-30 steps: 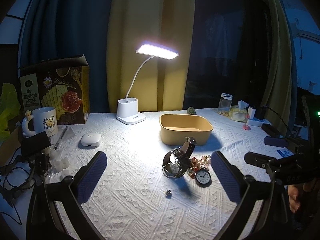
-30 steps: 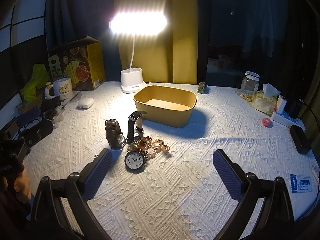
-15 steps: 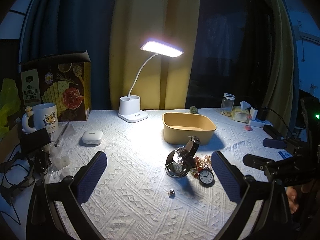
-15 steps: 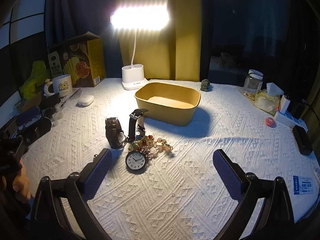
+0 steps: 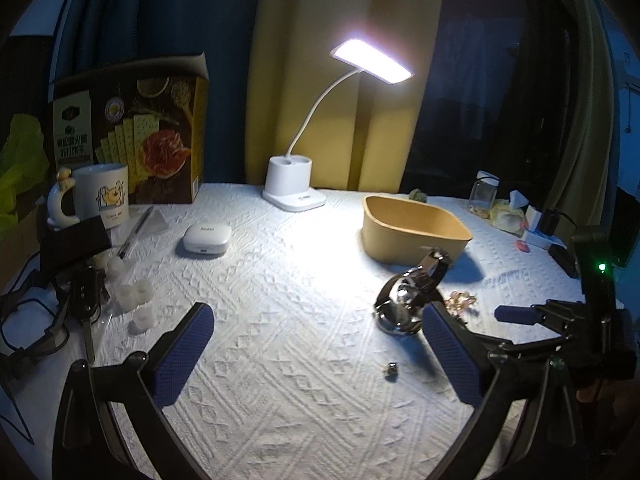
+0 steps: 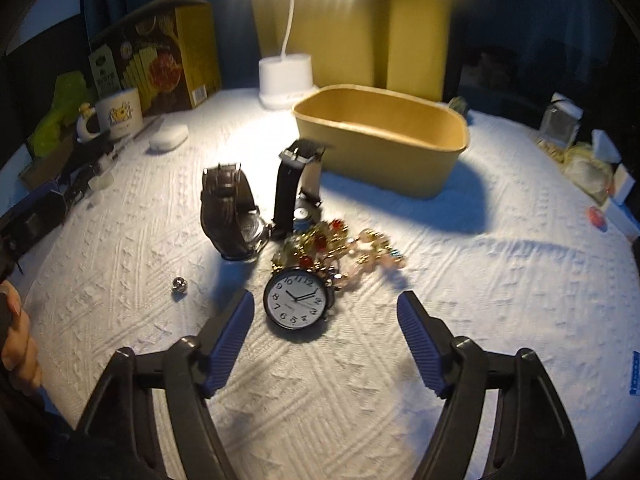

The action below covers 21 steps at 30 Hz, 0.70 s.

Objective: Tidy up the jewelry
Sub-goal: 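Grasp the round black clock with the right tool while the left tool grasps the metal charm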

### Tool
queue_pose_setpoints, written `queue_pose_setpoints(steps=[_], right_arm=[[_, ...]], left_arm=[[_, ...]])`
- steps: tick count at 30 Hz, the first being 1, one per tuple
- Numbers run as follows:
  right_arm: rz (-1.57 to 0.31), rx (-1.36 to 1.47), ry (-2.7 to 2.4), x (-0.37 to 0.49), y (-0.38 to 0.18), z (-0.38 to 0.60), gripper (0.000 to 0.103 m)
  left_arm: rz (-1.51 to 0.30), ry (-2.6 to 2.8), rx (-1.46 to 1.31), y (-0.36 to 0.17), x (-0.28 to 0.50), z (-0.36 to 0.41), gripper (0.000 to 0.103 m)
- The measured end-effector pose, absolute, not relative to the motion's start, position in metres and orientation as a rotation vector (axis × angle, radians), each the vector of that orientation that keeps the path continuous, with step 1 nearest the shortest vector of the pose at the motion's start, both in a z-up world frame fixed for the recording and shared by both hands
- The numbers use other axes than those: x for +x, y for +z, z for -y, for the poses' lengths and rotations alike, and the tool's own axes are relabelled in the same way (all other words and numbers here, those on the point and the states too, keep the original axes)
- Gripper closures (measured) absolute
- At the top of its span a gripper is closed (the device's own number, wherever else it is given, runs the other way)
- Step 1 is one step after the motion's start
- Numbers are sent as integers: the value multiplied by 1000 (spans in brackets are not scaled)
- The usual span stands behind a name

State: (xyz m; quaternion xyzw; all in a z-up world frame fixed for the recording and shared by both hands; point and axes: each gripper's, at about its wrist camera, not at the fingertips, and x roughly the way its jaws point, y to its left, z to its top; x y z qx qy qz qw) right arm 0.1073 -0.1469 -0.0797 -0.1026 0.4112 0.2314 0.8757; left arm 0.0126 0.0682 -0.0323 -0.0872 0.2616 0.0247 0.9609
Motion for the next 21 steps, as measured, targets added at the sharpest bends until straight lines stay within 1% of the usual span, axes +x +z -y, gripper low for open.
queue_pose_setpoints(steps=[1, 3, 4, 5, 7, 8, 9, 11, 14, 16, 18, 21], right_arm=[[-868, -216, 487, 110, -83, 144, 33], [-888, -226, 490, 114, -90, 137, 44], [-897, -233, 493, 115, -93, 135, 46], [-903, -239, 495, 117, -95, 132, 51], [-899, -257, 493, 117, -98, 127, 55], [-897, -261, 498, 118, -98, 125, 59], [-896, -264, 499, 118, -98, 124, 66], [-896, -265, 506, 118, -97, 125, 66], [-893, -258, 514, 115, -95, 130, 66], [-883, -251, 517, 111, -91, 138, 66], [-870, -242, 516, 108, -86, 148, 66], [-854, -221, 506, 107, -81, 161, 66]], left_arm=[[-534, 50, -178, -34, 13, -70, 0], [-545, 51, -180, -37, 16, -72, 0], [-550, 51, -178, -39, 17, -72, 0], [-555, 50, -175, -40, 17, -72, 0], [-571, 48, -169, -43, 20, -72, 0], [-579, 48, -167, -44, 22, -72, 0], [-590, 47, -165, -46, 24, -71, 0], [-612, 39, -161, -49, 27, -69, 1], [-635, 22, -140, -51, 32, -61, 6], [-661, 9, -121, -54, 36, -53, 10], [-692, -10, -114, -58, 40, -44, 18], [-728, -32, -116, -64, 45, -33, 25]])
